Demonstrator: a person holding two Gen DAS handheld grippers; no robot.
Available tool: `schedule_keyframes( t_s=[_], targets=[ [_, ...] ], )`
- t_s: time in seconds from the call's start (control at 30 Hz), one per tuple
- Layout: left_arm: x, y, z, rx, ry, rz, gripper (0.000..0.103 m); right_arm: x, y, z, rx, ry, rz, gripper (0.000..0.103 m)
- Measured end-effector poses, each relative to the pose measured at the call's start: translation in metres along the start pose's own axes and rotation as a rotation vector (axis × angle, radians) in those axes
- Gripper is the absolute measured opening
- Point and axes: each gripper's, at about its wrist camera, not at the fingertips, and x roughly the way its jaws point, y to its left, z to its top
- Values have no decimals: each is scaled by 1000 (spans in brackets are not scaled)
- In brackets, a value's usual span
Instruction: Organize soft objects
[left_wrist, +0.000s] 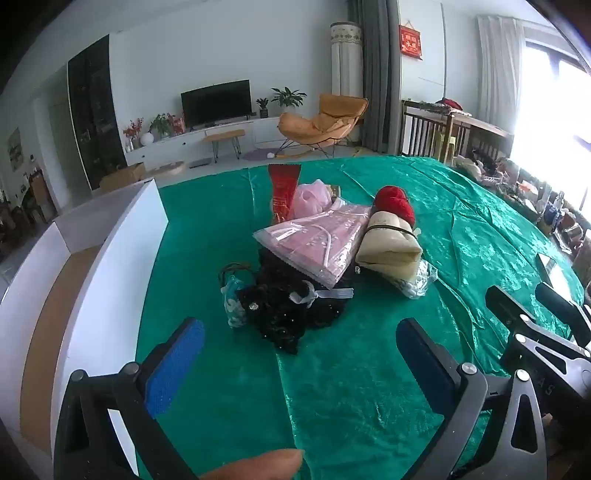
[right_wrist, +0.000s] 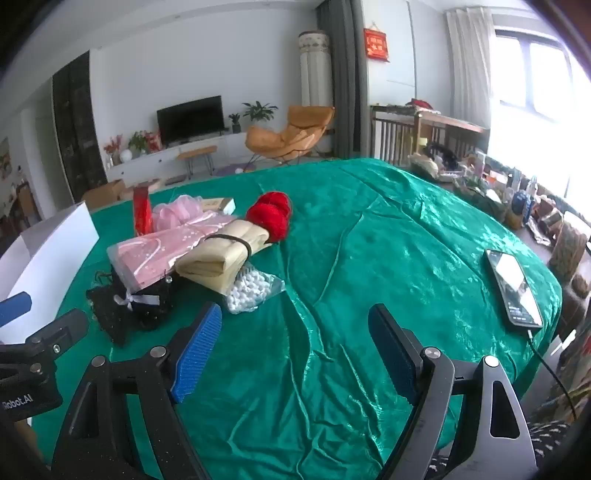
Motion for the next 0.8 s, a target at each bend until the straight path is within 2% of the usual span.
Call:
schedule_keyframes(
  t_s=[0.07,0.23,0.8],
  targets=[
    [5,8,1,-34,20,-14,103,0,1,0,-8,4,-8,84],
    [6,3,-6,-7,8,19,103,2,-2,1,1,5,-6,84],
    [7,9,-7,-23,46,24,103,-1,7,0,-32,-6,-4,84]
  ],
)
